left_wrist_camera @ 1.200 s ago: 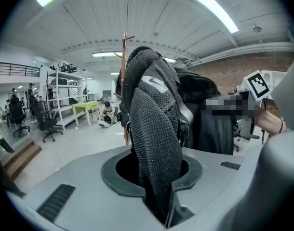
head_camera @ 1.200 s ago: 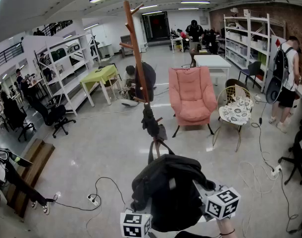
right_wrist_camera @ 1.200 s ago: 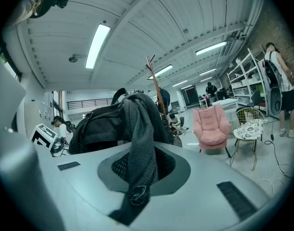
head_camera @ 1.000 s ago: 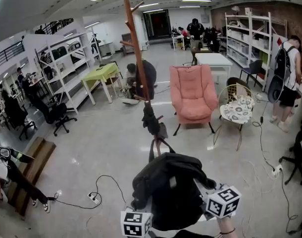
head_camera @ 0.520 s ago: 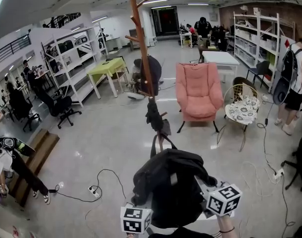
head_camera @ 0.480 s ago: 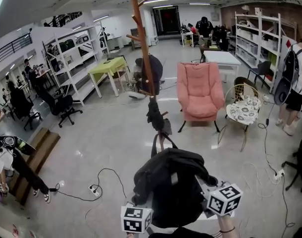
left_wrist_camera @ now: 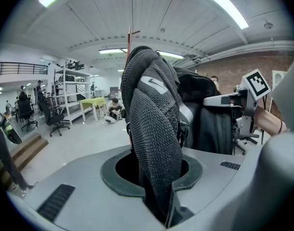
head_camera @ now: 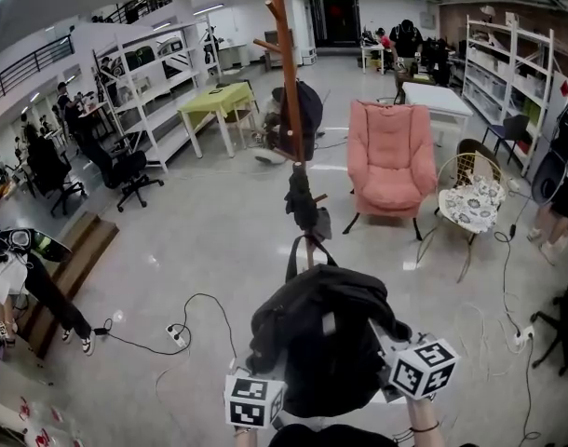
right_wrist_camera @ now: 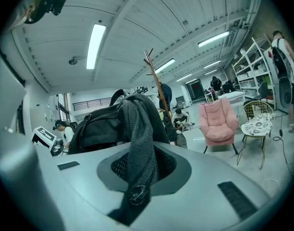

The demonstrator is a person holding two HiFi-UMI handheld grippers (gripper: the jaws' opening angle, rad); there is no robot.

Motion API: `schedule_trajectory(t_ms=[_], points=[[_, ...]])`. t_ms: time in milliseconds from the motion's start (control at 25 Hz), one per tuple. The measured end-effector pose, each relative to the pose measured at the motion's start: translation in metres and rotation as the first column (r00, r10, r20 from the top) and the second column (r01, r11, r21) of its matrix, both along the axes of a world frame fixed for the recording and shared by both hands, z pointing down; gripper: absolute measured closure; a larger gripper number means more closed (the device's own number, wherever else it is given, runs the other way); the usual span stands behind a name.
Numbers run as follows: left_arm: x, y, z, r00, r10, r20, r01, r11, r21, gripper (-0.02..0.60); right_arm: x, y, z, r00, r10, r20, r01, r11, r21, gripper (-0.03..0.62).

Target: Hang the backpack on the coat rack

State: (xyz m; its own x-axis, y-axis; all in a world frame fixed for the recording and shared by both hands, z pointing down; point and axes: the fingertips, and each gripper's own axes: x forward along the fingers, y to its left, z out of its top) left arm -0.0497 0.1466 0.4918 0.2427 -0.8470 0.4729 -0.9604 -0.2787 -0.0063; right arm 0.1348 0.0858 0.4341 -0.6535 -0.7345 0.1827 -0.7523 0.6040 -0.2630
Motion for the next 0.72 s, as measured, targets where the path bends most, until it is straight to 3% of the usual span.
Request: schedule_trajectory(t_ms=[720], points=[[-0.037,-0.101,0.018,1.0,0.007,-0.018,-0.008,0.999,-0.051,0.48,-0.038,-0.102,0.015,1.0,0.013,-0.004,-0.014,0.999,-0.052,0.556]])
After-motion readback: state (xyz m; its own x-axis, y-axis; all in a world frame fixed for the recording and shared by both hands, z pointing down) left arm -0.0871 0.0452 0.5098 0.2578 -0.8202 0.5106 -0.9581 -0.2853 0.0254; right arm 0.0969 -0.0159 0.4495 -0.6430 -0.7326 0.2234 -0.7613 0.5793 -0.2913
